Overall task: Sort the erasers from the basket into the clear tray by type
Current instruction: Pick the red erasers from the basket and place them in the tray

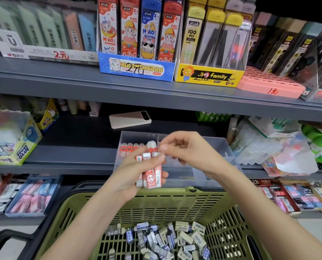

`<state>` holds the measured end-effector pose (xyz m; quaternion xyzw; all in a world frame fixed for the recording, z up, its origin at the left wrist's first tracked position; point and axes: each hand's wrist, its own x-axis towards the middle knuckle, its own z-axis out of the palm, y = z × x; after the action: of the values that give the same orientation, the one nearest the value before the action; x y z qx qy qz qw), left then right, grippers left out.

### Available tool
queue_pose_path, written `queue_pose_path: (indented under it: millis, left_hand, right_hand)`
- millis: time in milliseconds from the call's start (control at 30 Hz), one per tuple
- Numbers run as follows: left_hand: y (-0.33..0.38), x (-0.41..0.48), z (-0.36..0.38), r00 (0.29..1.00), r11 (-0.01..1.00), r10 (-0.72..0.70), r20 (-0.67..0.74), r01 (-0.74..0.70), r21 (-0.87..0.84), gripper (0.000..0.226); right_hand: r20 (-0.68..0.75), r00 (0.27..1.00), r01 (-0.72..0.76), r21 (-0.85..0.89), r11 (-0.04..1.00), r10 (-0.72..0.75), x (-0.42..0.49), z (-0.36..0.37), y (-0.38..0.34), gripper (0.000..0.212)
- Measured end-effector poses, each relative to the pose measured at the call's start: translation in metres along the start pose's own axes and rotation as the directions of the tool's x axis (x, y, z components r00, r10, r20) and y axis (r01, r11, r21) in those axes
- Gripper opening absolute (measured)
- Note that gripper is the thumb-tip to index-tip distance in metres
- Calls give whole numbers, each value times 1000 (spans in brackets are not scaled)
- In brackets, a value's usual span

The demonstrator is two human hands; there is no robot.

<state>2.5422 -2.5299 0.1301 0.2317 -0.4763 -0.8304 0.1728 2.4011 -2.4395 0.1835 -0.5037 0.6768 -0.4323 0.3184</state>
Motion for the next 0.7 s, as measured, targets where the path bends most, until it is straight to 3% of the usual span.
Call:
queue_pose_path:
  millis: [100, 267, 367, 467, 567, 700]
  left_hand:
    - [0, 4, 9, 999, 997, 1, -36, -4, -74, 60]
    - [-3, 11, 18, 996, 984, -36, -87, 20, -176, 43]
    - [-4, 15, 20, 993, 966, -67, -98, 40, -257, 42]
    - [-2, 15, 16, 983, 922, -126, -135, 65, -383, 43]
    - [-3, 12, 7, 978, 930, -122, -172, 52, -363, 45]
    - [-4, 8, 1, 975, 936, -122, -184, 51, -350, 49]
  right_hand:
    - [12, 1000, -25, -47, 999, 26, -5, 4, 0, 11]
    - [-18, 1000, -20, -53, 998, 19, -6, 9, 3, 21]
    - [-17, 1000, 8, 81, 997, -6, -9, 7, 5, 24]
    - [-212, 977, 33, 273, 961, 27, -5, -15, 15, 29]
    - [-441, 892, -38, 149, 988, 101, 9, -46, 39, 27]
    - [-492, 853, -183, 33, 982, 176, 28, -55, 76, 24]
